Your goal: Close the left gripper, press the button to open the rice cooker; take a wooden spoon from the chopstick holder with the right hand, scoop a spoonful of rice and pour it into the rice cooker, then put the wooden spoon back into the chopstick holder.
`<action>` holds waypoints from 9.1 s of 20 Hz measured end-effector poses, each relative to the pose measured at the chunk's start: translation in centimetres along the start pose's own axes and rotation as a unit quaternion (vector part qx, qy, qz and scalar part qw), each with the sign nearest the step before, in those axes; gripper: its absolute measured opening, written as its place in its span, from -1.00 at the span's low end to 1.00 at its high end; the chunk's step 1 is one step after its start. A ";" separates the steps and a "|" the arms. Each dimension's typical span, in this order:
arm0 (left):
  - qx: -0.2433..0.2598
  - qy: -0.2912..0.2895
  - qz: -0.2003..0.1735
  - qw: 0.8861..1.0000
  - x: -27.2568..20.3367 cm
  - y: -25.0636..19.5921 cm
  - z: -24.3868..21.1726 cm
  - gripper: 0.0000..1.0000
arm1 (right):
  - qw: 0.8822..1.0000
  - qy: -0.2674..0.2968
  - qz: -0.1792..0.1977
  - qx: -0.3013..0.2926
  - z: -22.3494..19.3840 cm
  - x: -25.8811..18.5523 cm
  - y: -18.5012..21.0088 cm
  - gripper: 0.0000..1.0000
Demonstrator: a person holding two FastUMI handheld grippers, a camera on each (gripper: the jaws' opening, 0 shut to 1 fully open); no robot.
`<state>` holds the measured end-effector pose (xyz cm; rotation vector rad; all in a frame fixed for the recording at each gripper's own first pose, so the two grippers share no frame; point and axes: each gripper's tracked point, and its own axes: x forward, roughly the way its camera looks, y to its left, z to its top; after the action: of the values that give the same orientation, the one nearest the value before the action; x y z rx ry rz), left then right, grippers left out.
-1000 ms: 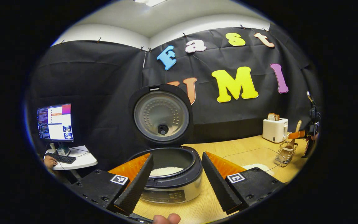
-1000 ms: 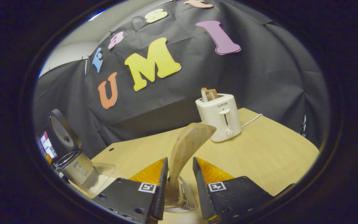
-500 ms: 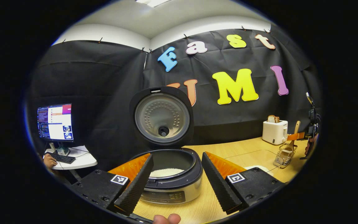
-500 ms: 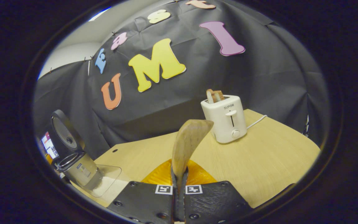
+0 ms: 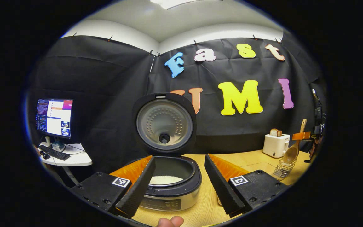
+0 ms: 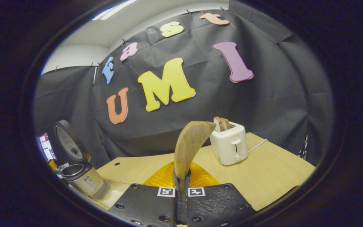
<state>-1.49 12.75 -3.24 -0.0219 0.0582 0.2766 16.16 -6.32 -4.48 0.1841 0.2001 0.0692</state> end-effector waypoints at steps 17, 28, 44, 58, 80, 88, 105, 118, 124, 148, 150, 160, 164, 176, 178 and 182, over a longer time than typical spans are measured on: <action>-0.012 0.004 0.012 1.000 0.3 5.3 -0.1 0.98 | 0.961 0.106 0.021 -0.255 -13.4 0.5 15.7 -0.99; -0.021 0.005 0.028 0.999 0.2 7.9 -0.3 0.98 | 0.979 0.173 0.041 -0.100 -18.3 0.3 20.7 -0.99; -0.039 -0.023 0.034 0.998 -1.2 9.1 2.1 0.98 | 0.946 0.231 0.066 0.217 -17.8 1.5 21.1 -1.00; -0.014 -0.050 0.032 0.998 -1.8 8.0 3.7 0.90 | 0.916 0.162 0.077 0.358 -10.6 1.3 13.9 -1.00; 0.025 0.001 0.095 0.995 -2.8 17.0 0.7 0.98 | 0.939 0.125 0.214 0.239 -0.9 4.2 36.3 -1.00; 0.018 0.009 0.107 0.994 -2.9 18.4 0.3 0.98 | 0.955 0.116 0.226 0.156 -2.2 4.7 41.1 -1.00; 0.020 0.006 0.113 0.993 -3.2 19.0 0.3 0.98 | 0.965 0.042 0.256 -0.049 -2.6 2.9 47.6 -1.00; 0.016 -0.004 0.117 0.993 -3.2 19.3 0.5 0.98 | 0.916 -0.043 0.294 -0.270 -4.1 1.4 52.3 -1.00; 0.012 -0.019 0.111 0.994 -3.2 18.7 1.3 0.98 | 0.912 -0.057 0.306 -0.268 -3.6 0.3 52.4 -1.00; 0.043 -0.046 -0.013 0.998 -3.0 6.2 4.1 0.98 | 0.997 -0.070 -0.018 0.015 7.9 -4.3 7.6 -1.00; 0.041 -0.042 -0.012 0.998 -2.9 6.2 3.9 0.98 | 0.996 -0.072 -0.047 0.015 7.3 -4.2 4.3 -1.00; 0.045 -0.041 -0.011 0.998 -3.1 5.8 4.1 0.97 | 0.996 -0.037 -0.084 -0.003 0.6 -0.7 -1.8 -1.00; 0.047 -0.031 -0.011 0.998 -2.9 5.9 3.6 0.98 | 0.996 -0.019 -0.085 -0.021 -2.6 0.7 -2.4 -1.00; 0.022 -0.008 0.006 1.000 -2.4 6.9 2.6 0.98 | 0.996 0.029 -0.081 -0.011 -8.7 2.0 -3.1 -0.99; 0.019 -0.011 0.001 1.000 -2.6 6.5 2.9 0.98 | 0.997 0.030 -0.076 -0.008 -8.7 2.0 -3.2 -0.96; 0.024 -0.019 -0.002 1.000 -2.9 5.8 3.5 0.98 | 0.998 0.015 -0.064 -0.009 -7.6 1.4 -3.4 -0.95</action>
<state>-5.65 17.66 0.36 0.0312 0.0260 0.2704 16.16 -8.23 -12.68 0.1511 0.2398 -0.0545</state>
